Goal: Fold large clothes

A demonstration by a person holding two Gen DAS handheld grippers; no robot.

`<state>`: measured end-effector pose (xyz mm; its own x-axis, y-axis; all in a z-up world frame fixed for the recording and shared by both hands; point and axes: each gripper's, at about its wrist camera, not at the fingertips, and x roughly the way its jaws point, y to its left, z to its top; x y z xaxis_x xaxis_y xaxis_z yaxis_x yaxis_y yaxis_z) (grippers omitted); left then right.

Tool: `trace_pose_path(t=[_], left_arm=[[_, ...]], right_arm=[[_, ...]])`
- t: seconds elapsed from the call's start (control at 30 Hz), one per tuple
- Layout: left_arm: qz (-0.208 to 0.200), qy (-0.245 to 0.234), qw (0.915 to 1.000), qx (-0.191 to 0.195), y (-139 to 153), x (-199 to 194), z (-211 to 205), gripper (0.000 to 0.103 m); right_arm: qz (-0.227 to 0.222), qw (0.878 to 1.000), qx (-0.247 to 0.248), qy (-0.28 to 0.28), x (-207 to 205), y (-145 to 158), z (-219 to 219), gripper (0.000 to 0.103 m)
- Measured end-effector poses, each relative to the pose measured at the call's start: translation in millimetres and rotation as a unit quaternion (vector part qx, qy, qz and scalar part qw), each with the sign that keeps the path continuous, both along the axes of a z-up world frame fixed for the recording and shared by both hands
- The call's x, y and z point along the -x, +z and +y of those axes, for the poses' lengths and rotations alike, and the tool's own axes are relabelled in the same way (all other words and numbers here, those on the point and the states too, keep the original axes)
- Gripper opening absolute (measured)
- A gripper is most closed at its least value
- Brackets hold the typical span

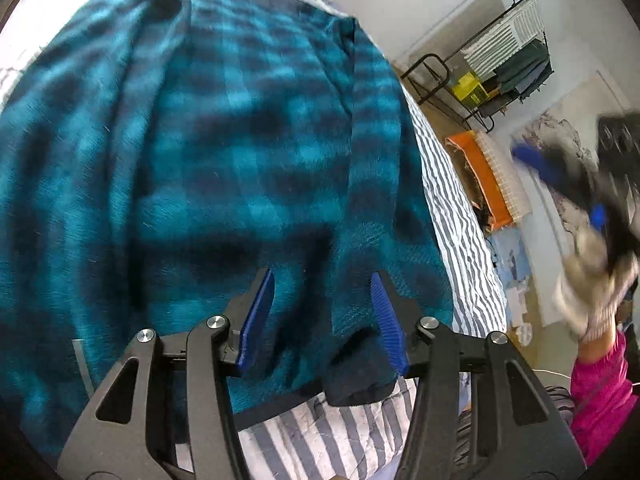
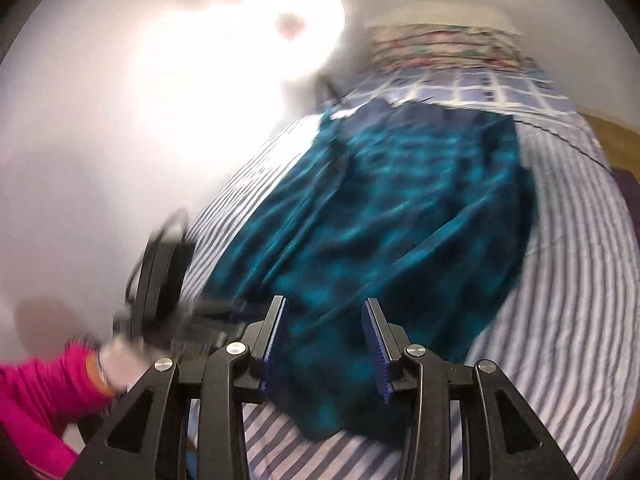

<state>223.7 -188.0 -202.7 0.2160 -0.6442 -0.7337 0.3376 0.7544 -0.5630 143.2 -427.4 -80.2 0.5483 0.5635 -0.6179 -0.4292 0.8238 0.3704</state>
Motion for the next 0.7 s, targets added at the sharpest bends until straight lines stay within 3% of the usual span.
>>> trace_pose_path(t=[0.1,0.13,0.17,0.23,0.43,0.57,0.7], left_arm=[[0.012,-0.011,0.9997,0.018,-8,2,-8,0.051],[0.009,-0.015,0.9996,0.022,-9,3,-10,0.047],[0.007,-0.020,0.9995,0.025,-8,4,-13,0.026],[0.003,-0.033,0.9992,0.024,-7,6,-20,0.005],[-0.017,-0.048,0.9966,0.064,8,17,-34,0.003],[-0.029,-0.060,0.9947,0.078,15,22,-39,0.002],[-0.035,-0.067,0.9938,0.082,17,26,-40,0.002]], right_arm=[[0.006,0.999,-0.010,-0.050,-40,5,-26,0.042],[0.008,0.998,-0.007,-0.067,-55,6,-32,0.044],[0.011,0.996,-0.003,-0.083,-72,6,-39,0.044],[0.018,0.994,0.004,-0.111,-105,6,-50,0.044],[0.025,0.988,0.026,-0.150,-188,12,-62,0.044],[0.036,0.981,0.089,-0.171,-245,4,-52,0.044],[0.046,0.971,0.103,-0.211,-290,-5,-60,0.044]])
